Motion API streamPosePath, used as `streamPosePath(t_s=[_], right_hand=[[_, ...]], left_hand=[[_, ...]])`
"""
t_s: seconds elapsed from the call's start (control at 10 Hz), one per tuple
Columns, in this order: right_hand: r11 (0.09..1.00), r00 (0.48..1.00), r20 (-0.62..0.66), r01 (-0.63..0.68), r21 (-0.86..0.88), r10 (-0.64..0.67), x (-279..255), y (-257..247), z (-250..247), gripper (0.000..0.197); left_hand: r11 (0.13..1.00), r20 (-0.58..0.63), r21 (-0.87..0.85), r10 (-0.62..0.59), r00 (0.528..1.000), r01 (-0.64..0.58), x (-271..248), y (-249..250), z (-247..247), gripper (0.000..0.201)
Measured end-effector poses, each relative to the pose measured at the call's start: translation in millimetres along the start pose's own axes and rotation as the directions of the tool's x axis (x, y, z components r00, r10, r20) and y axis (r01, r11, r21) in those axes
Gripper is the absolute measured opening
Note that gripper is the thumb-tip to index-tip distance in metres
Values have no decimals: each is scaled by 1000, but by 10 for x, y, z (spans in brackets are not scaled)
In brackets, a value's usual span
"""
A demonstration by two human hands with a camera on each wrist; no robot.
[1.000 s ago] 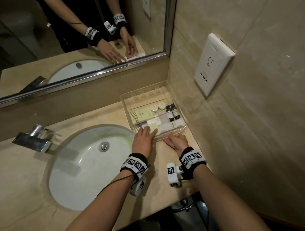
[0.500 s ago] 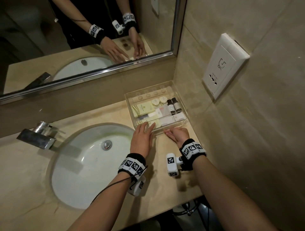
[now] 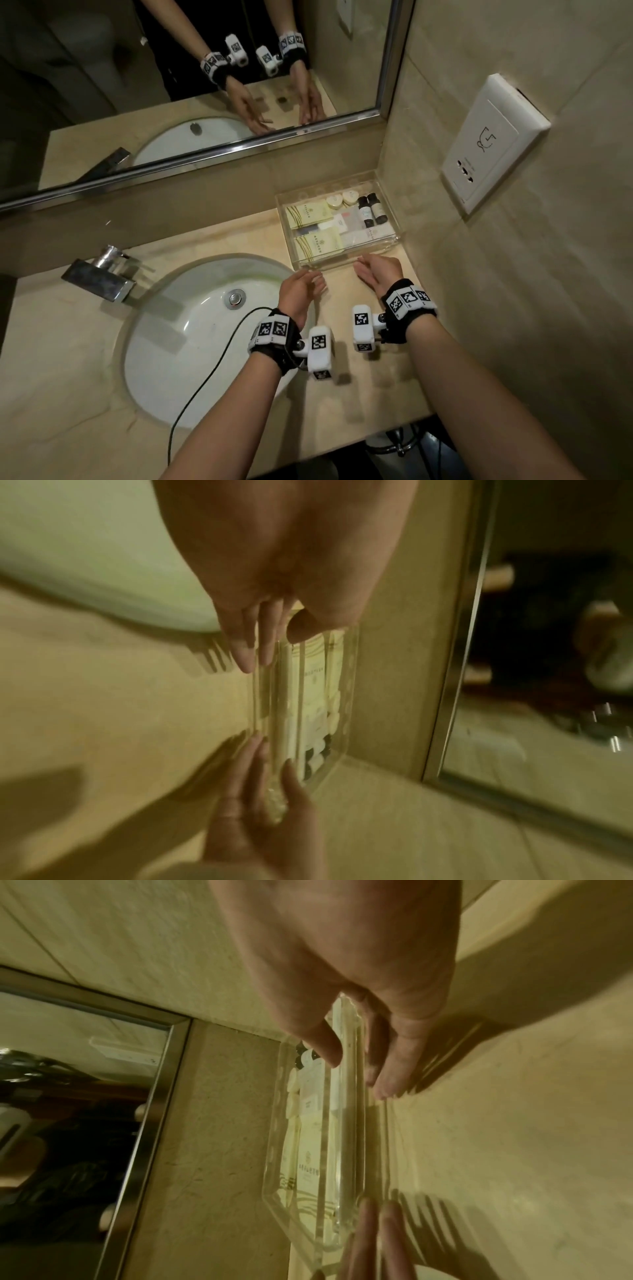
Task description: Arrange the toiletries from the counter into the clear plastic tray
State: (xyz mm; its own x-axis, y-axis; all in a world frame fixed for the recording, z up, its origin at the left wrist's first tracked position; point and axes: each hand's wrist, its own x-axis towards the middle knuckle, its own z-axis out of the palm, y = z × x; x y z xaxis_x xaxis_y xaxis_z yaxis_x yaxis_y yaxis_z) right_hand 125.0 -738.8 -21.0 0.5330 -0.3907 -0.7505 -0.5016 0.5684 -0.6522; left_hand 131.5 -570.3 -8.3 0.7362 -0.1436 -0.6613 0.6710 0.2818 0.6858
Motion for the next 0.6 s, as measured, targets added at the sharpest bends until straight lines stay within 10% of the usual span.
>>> streamPosePath(t_s=[0.3, 0.6], right_hand=[[997, 999, 41, 20, 77, -23, -34, -180, 9, 43], [964, 994, 103, 70, -258, -45, -176, -263, -136, 20]], left_hand=[[868, 17, -463, -191, 981, 177, 113, 72, 143, 44], [979, -4, 167, -119, 993, 118, -127, 198, 85, 16]])
